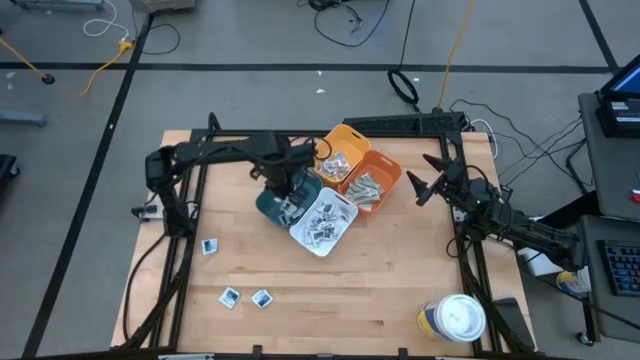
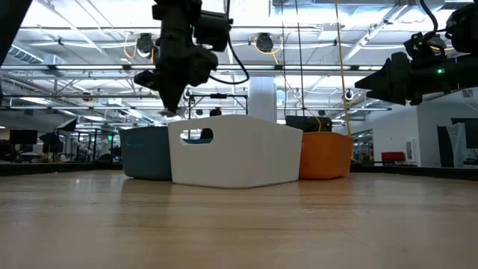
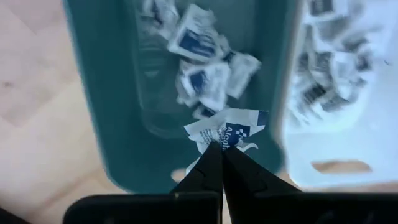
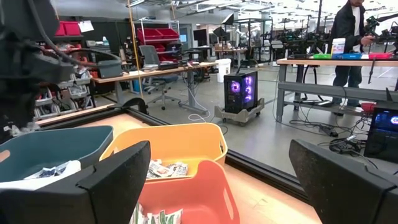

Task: Pick & Place First Aid Supplies
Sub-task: Put the blue alcohol pad into the blue bin

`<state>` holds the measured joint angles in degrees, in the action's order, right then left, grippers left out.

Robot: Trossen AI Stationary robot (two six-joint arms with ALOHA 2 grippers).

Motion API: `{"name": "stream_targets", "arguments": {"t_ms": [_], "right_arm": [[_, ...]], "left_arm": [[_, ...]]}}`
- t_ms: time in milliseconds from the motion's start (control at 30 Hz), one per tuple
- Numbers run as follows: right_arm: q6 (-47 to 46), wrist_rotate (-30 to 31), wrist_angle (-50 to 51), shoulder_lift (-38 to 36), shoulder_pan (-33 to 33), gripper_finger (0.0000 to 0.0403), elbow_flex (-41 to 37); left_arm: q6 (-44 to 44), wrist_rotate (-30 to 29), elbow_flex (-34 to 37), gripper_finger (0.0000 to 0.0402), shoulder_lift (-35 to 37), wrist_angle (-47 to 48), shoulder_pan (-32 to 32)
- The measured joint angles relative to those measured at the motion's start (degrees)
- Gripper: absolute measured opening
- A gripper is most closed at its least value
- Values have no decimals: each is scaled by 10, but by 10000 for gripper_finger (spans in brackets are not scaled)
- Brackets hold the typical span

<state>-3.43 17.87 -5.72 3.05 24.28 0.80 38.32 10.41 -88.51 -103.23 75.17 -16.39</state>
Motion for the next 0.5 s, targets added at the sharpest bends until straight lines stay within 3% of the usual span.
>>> {"name": "stream_targets", "arguments": {"t_ms": [200,500], "right_arm": [[0,0,0,0,0,377,0],[0,0,0,0,0,377,0]], "left_arm": [[-16,-42,0,0,-42,-9,-3],[-22,-56,0,0,-112,-47,-3]]}}
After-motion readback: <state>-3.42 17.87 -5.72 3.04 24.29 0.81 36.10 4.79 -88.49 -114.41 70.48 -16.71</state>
